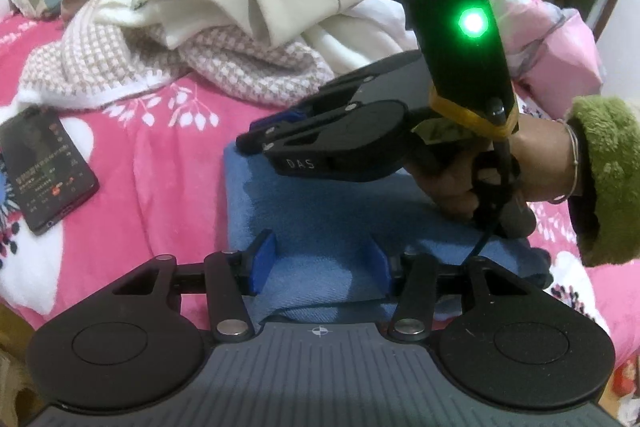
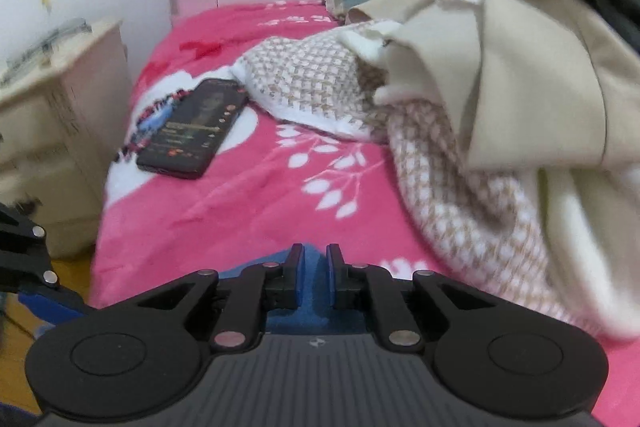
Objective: Fold clothes
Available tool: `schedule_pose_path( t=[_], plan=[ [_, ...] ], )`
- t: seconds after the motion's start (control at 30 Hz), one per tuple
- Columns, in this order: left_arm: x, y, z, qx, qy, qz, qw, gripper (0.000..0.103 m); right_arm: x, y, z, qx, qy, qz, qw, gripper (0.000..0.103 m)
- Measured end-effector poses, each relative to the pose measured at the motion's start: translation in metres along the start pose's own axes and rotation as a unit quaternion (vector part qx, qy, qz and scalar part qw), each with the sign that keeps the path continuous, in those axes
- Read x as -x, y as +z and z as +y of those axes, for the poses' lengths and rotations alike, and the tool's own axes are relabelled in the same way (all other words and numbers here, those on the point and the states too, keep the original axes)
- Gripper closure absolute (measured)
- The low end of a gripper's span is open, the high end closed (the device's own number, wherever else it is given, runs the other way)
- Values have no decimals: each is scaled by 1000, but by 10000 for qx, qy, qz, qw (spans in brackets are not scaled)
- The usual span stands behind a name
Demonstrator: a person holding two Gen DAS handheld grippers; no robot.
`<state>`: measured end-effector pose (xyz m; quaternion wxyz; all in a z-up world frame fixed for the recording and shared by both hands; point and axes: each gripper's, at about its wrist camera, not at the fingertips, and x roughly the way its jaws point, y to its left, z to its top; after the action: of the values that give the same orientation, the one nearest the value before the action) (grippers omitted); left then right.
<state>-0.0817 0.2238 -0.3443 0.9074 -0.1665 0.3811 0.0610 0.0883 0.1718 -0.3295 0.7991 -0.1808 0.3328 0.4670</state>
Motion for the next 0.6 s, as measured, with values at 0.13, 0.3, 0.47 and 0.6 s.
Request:
schedule_pose_path(
  t=[0.13, 0.3, 0.47, 0.6],
  plan=[
    [3, 2, -1, -71, -92, 72, 9999, 53, 1, 3, 0, 61, -261, -69, 9996, 93],
    [21, 13, 11, 320, -333, 45, 9989, 53, 46, -12, -38, -516, -733, -27, 9960, 92],
    [34, 37, 26, 1136, -729, -246, 9905, 53, 69, -36, -69, -689, -851, 212, 9938, 92],
    [-6, 48, 23, 1117, -583, -90, 9920, 53, 38, -55, -77, -666, -957, 514, 9918, 92]
  ],
)
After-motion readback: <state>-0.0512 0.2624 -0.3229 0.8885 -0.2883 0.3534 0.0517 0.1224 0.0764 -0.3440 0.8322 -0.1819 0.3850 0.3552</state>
